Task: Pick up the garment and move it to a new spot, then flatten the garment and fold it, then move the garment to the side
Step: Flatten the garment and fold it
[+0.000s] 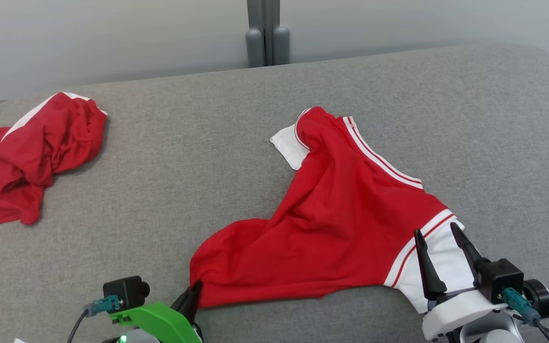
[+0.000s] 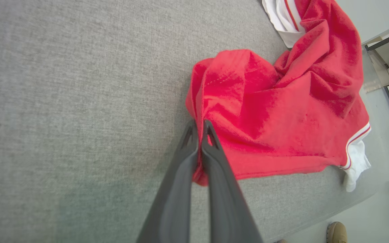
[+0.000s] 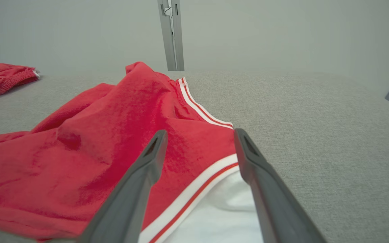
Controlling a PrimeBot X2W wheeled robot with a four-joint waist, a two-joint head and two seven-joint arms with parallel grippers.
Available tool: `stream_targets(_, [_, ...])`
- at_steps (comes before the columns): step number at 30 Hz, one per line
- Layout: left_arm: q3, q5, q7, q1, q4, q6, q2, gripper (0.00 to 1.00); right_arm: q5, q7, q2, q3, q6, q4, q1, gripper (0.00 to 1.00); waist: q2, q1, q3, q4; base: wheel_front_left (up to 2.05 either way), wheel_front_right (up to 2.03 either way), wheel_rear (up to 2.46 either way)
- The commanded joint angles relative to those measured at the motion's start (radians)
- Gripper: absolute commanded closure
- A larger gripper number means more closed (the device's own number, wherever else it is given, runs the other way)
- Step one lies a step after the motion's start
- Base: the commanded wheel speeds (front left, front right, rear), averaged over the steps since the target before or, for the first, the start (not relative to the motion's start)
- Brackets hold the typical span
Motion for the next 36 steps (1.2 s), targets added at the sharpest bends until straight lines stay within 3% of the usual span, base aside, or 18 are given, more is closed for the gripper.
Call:
stream_targets(1, [-0.007,0.030,-0.004,-0.023,0.030,-0.006,0.004,1.00,0.002,-0.003,-0.003,-0.002,-0.001,-0.001,-0.009,0.00,0.0000,0.0000,0.011,-0.024,0.00,0.00,0.00])
stream_targets(4, [-0.014,0.076,-0.041,-0.054,0.107,-0.013,0.012,0.61,0.001,-0.003,-0.002,-0.011,-0.001,-0.007,-0.002,0.00,0.0000,0.0000,0.014,-0.038,0.00,0.00,0.00])
stream_targets(5, [-0.017,0.093,-0.063,-0.059,0.120,-0.021,0.013,0.35,0.001,-0.003,-0.002,-0.015,-0.001,-0.009,0.001,0.00,0.0000,0.0000,0.014,-0.040,0.00,0.00,0.00])
stream_targets(6, [-0.004,0.102,-0.104,-0.051,0.157,-0.015,0.014,0.00,-0.002,-0.003,-0.003,-0.021,-0.001,-0.014,0.006,0.00,0.0000,0.0000,0.012,-0.043,0.00,0.00,0.00])
stream_targets(12, [0.070,0.174,-0.175,-0.002,0.184,-0.035,0.002,0.00,-0.018,-0.003,-0.002,-0.044,-0.001,-0.042,0.010,0.00,0.0000,0.0000,0.000,-0.034,0.00,0.00,0.00])
stream_targets(14, [0.153,0.246,-0.178,0.013,0.149,-0.042,-0.013,0.00,-0.027,-0.003,-0.002,-0.057,-0.001,-0.055,0.016,0.00,0.0000,0.0000,-0.008,-0.022,0.00,0.00,0.00])
stream_targets(19, [0.410,0.533,-0.175,0.165,0.015,-0.069,-0.115,0.00,-0.053,-0.003,-0.002,-0.081,-0.001,-0.092,0.028,0.00,0.0000,0.0000,-0.044,0.009,0.00,0.00,0.00])
stream_targets(23, [0.550,0.716,-0.175,0.267,-0.065,-0.125,-0.208,0.00,-0.070,-0.003,-0.003,-0.087,-0.001,-0.112,0.041,0.00,0.0000,0.0000,-0.077,0.028,0.00,0.00,0.00])
stream_targets(26, [0.635,0.833,-0.175,0.313,-0.114,-0.201,-0.263,0.00,-0.077,-0.003,-0.002,-0.089,-0.001,-0.117,0.049,0.00,0.0000,0.0000,-0.090,0.038,0.00,0.00,0.00])
stream_targets(31, [0.738,0.940,-0.175,0.365,-0.124,-0.286,-0.324,0.00,-0.068,-0.003,-0.002,-0.069,-0.001,-0.109,0.054,0.00,0.0000,0.0000,-0.105,0.043,0.00,0.00,0.00])
stream_targets(36, [0.766,0.966,-0.175,0.389,-0.090,-0.315,-0.349,0.00,-0.052,-0.003,-0.003,-0.058,-0.001,-0.093,0.071,0.00,0.0000,0.0000,-0.113,0.044,0.00,0.00,0.00])
